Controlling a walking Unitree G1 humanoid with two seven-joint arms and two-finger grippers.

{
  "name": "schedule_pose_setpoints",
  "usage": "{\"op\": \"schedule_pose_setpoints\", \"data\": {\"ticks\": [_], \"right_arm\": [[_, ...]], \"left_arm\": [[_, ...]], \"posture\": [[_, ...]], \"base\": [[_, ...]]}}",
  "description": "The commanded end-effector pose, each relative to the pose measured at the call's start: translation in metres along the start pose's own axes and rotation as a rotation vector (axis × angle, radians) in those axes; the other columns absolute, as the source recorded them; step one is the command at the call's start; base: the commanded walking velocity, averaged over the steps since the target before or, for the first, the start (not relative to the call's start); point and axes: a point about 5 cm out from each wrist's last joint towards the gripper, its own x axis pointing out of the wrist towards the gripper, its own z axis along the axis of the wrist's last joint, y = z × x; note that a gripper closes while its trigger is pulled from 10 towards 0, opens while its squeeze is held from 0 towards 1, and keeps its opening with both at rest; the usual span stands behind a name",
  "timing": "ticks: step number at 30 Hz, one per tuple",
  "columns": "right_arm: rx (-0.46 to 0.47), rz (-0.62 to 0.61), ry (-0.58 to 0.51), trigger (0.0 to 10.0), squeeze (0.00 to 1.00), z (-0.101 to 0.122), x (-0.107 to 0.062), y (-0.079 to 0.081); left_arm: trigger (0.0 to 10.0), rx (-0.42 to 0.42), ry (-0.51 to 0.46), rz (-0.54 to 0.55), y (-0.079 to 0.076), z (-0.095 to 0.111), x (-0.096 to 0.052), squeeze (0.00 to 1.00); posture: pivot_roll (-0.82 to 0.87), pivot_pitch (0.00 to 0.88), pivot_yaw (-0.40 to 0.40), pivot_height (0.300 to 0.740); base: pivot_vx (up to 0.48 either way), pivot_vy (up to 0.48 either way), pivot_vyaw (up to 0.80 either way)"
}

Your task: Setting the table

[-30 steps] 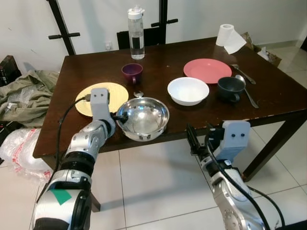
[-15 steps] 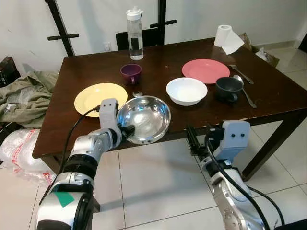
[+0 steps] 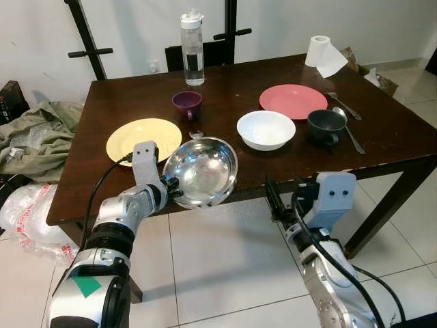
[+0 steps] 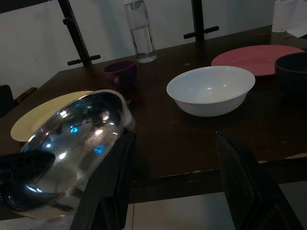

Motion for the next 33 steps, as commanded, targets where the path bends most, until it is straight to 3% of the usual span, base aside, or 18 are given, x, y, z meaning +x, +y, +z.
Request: {"op": "schedule_pose_setpoints", "data": {"ticks": [1, 17, 21, 24, 25, 26, 27, 33], "right_arm": [[0.000, 0.004, 0.016, 10.0, 0.00, -0.002, -0.001, 0.001], [0.004, 0.002, 0.011, 10.0, 0.00, -0.002, 0.002, 0.001], [0.015, 0.002, 0.001, 10.0, 0.00, 0.000, 0.003, 0.000], [0.083, 0.024, -0.032, 10.0, 0.00, 0.006, 0.005, 0.004], [0.126, 0.045, -0.040, 10.0, 0.00, 0.008, 0.006, 0.007], [0.126, 0.045, -0.040, 10.0, 0.00, 0.008, 0.006, 0.007], [0.232, 0.112, -0.053, 10.0, 0.00, 0.012, 0.006, 0.016], [0.328, 0.183, -0.059, 10.0, 0.00, 0.015, 0.005, 0.026]], "left_arm": [[0.0, -0.005, 0.046, 0.055, 0.012, -0.013, 0.000, 0.00], [0.0, -0.058, -0.010, 0.093, 0.017, -0.008, -0.002, 0.00], [0.0, -0.061, -0.106, 0.138, 0.022, 0.006, -0.005, 0.00], [0.0, 0.003, -0.279, 0.170, 0.026, 0.030, -0.013, 0.00], [10.0, -0.005, -0.310, 0.151, 0.025, 0.035, -0.015, 0.00], [10.0, -0.005, -0.310, 0.151, 0.025, 0.035, -0.015, 0.00], [10.0, -0.012, -0.369, 0.094, 0.019, 0.041, -0.020, 0.00], [10.0, 0.019, -0.476, -0.004, 0.003, 0.051, -0.028, 0.00]], "posture": [[-0.01, 0.162, 0.131, 0.740], [-0.01, 0.156, 0.129, 0.740], [-0.01, 0.154, 0.128, 0.740], [0.00, 0.151, 0.126, 0.740], [0.00, 0.150, 0.126, 0.740], [0.00, 0.150, 0.126, 0.740], [0.00, 0.149, 0.124, 0.740], [0.00, 0.150, 0.118, 0.740]], "base": [[0.000, 0.000, 0.00], [0.000, 0.000, 0.00], [0.000, 0.000, 0.00], [0.000, 0.000, 0.00], [0.000, 0.000, 0.00], [0.000, 0.000, 0.00], [0.000, 0.000, 0.00], [0.000, 0.000, 0.00]]}}
